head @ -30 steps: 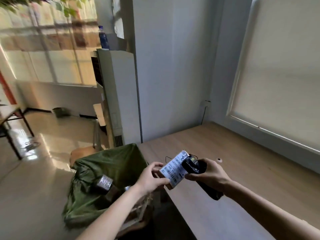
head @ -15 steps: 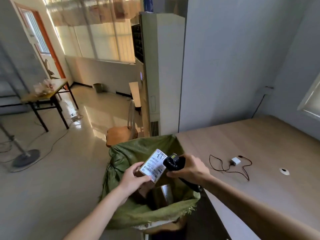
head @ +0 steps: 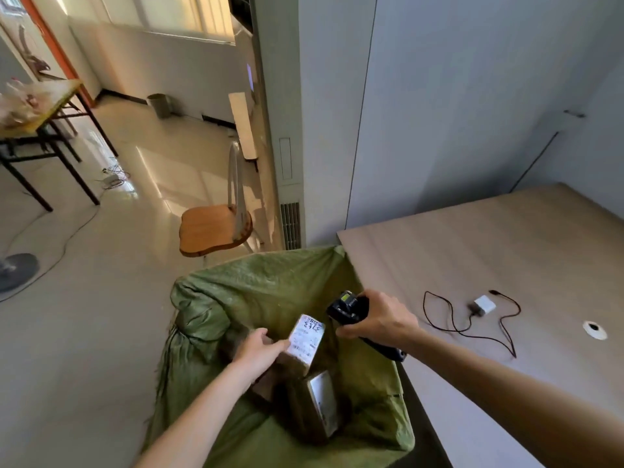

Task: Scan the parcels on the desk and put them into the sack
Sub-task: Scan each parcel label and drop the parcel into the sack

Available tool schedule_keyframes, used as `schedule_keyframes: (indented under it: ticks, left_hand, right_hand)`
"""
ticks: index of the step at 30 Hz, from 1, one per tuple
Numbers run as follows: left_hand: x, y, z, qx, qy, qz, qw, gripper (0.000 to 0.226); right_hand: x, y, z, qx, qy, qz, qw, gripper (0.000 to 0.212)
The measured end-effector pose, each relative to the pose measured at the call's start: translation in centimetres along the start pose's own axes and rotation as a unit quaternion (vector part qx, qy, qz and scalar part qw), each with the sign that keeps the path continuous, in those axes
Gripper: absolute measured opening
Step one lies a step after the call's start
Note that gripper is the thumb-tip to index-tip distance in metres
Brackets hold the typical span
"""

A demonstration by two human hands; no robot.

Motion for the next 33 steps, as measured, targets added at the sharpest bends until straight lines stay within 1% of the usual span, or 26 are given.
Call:
schedule_keyframes:
  ticks: [2,5,9,13,17,20,23,25,29,30,33]
  left_hand:
    - [-0.8,-0.8,0.5,-0.013,-0.034,-0.014,0.999,0.074]
    - [-2.8,-1.4,1.9,-0.008,-0.080,-0.045,0.996,0.058]
    - [-7.4,0.1,3.0,0.006,-0.117,-0.121,0.986,0.046]
    - [-12.7,3.1,2.3,0.030,-0.160,-0.207,0.965,0.049]
    - [-17.7,7.0,-1.1,0.074,-0.191,-0.281,0.937,0.062]
    - [-20.5,10.6,-5.3,0.114,-0.216,-0.333,0.911,0.071]
    - [-22.7,15.3,-11.0,0.161,-0.256,-0.372,0.877,0.074]
    - [-23.9,19.1,-15.8,0.202,-0.282,-0.396,0.850,0.077]
    - [-26.5,26.6,-25.4,0.246,-0.292,-0.455,0.805,0.097]
    - [-26.9,29.2,-28.0,0.259,-0.294,-0.470,0.791,0.096]
    - [-27.0,38.8,-36.4,0.308,-0.317,-0.516,0.733,0.075]
  right_hand:
    - [-0.4,-1.0,0.2,0.001,0.003,-0.004,1.000,0.077]
    - [-0.4,-1.8,0.8,-0.004,-0.004,-0.007,1.000,0.081]
    - [0.2,-0.3,2.1,-0.034,-0.006,-0.019,0.999,0.079]
    - [0.5,4.2,4.2,-0.088,-0.004,-0.041,0.995,0.076]
    - [-1.2,11.5,6.6,-0.144,-0.016,-0.087,0.986,0.076]
    - [-3.6,18.1,8.1,-0.189,-0.033,-0.138,0.972,0.078]
    - [-7.2,25.6,8.9,-0.232,-0.066,-0.187,0.952,0.078]
    - [-9.9,31.8,8.9,-0.266,-0.085,-0.225,0.933,0.078]
    - [-15.7,44.6,7.8,-0.317,-0.123,-0.309,0.888,0.075]
    - [-17.3,48.1,7.2,-0.328,-0.135,-0.332,0.874,0.075]
    - [-21.8,59.3,5.0,-0.365,-0.158,-0.395,0.828,0.074]
Point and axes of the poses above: each hand's wrist, its own y-axis away from the middle knuckle, its own z-axis out of the back of the hand, x = y × z, the point moved 10 cm from there along -y, towards the middle knuckle, and after that the axes turned 10 degrees about x, right-handed, at the moved point
